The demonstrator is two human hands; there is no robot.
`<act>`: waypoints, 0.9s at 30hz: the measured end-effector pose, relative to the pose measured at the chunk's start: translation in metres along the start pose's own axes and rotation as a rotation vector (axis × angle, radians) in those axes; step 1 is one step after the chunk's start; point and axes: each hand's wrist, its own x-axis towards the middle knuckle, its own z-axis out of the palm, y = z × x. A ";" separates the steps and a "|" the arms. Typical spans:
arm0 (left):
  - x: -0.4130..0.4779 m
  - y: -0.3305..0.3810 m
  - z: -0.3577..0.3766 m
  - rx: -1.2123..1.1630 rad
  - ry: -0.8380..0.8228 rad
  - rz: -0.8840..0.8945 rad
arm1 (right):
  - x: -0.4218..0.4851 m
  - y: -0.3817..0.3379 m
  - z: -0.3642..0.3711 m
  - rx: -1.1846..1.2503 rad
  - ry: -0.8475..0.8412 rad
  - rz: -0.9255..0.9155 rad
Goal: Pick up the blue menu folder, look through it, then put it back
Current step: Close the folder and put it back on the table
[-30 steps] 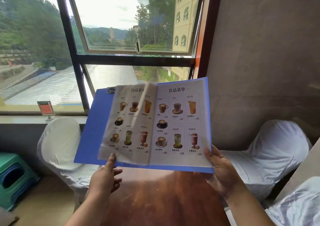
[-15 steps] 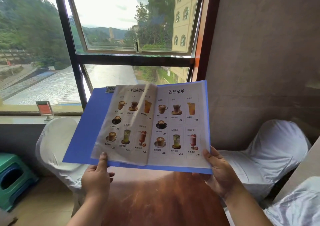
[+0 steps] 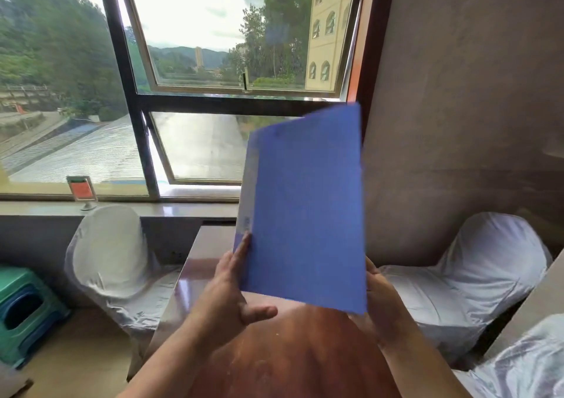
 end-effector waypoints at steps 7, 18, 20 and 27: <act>0.011 -0.004 0.012 -0.513 0.215 -0.333 | 0.002 -0.006 -0.003 -0.104 -0.047 0.055; 0.010 -0.014 0.019 -0.447 0.288 -0.308 | -0.003 -0.014 0.002 -0.257 0.009 0.020; 0.010 -0.014 0.019 -0.452 0.282 -0.308 | -0.004 -0.015 0.003 -0.257 0.012 0.017; 0.009 -0.013 0.021 -0.469 0.293 -0.293 | -0.004 -0.019 0.002 -0.278 0.015 -0.002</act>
